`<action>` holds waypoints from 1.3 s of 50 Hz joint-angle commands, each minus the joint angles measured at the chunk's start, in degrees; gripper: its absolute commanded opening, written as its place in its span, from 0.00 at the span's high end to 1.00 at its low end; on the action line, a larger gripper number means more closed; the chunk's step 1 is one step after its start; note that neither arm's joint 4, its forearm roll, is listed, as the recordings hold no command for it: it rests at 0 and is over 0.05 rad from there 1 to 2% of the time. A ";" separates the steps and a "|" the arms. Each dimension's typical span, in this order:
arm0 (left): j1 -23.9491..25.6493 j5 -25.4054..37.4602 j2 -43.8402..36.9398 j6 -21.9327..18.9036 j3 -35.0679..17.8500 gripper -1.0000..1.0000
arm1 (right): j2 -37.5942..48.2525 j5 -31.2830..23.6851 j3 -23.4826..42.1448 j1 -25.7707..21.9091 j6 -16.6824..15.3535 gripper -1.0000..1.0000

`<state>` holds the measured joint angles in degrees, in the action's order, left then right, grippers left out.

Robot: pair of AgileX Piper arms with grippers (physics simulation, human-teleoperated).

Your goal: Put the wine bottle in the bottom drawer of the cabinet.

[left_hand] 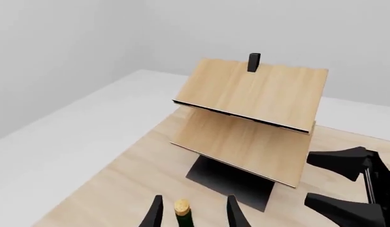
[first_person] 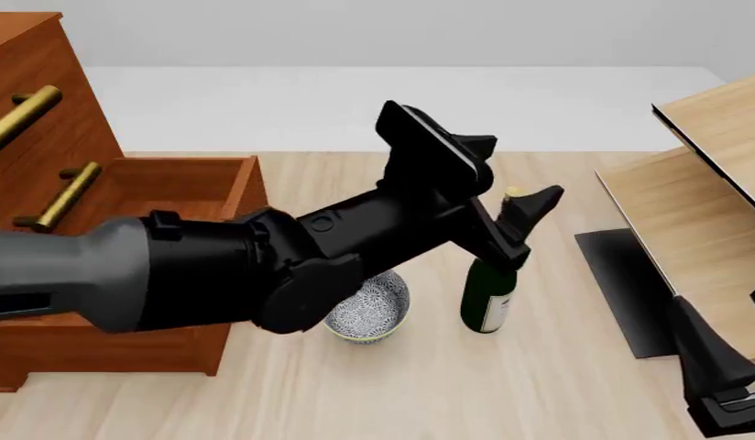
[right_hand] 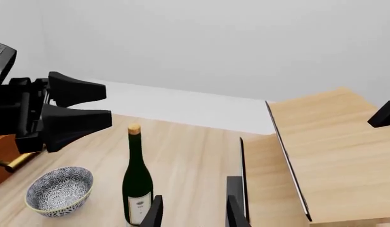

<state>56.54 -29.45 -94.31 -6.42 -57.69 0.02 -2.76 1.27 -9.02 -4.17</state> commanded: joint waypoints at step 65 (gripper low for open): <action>-2.82 -6.81 -14.41 2.69 -2.71 0.00 | 0.01 -0.64 -1.22 0.31 -0.12 0.00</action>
<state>54.09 -35.70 -107.43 -4.15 -60.09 0.02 -3.35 0.05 -8.73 -4.29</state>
